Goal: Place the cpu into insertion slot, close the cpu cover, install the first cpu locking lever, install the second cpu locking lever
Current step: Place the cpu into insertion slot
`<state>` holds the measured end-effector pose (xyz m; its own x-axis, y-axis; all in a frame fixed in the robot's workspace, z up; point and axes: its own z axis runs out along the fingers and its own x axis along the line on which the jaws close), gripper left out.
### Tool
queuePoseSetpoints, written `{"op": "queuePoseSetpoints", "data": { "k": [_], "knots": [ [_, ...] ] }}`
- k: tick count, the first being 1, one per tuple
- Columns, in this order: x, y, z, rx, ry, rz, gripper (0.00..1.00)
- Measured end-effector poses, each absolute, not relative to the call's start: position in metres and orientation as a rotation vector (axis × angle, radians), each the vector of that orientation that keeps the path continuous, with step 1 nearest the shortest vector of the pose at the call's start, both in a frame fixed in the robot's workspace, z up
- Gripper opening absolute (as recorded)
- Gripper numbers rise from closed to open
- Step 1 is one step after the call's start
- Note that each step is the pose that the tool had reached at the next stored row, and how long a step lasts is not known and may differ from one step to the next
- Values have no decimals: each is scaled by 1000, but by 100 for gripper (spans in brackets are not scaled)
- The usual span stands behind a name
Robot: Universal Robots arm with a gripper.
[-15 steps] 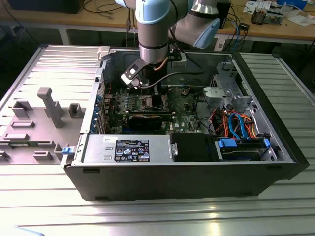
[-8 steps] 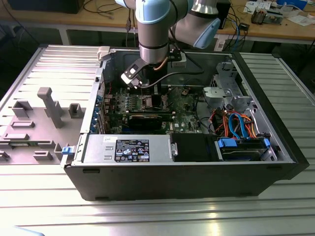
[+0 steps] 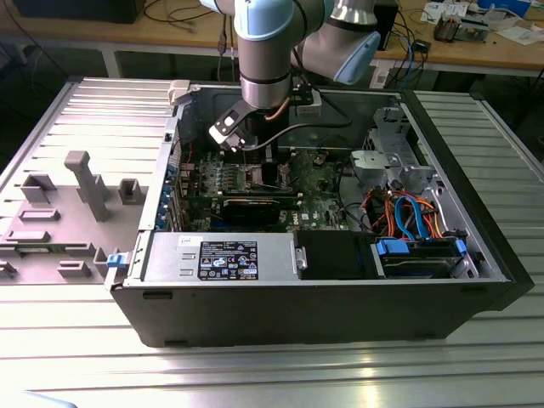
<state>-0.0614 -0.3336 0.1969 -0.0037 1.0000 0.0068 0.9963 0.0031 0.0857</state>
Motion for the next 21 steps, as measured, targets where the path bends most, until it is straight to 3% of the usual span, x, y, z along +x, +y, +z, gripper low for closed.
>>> {"op": "queuePoseSetpoints", "data": {
  "k": [17, 21],
  "knots": [
    [-59, -335, 197, 2184, 2177, 101, 62],
    [-59, -335, 197, 2184, 2177, 101, 69]
  ]
}}
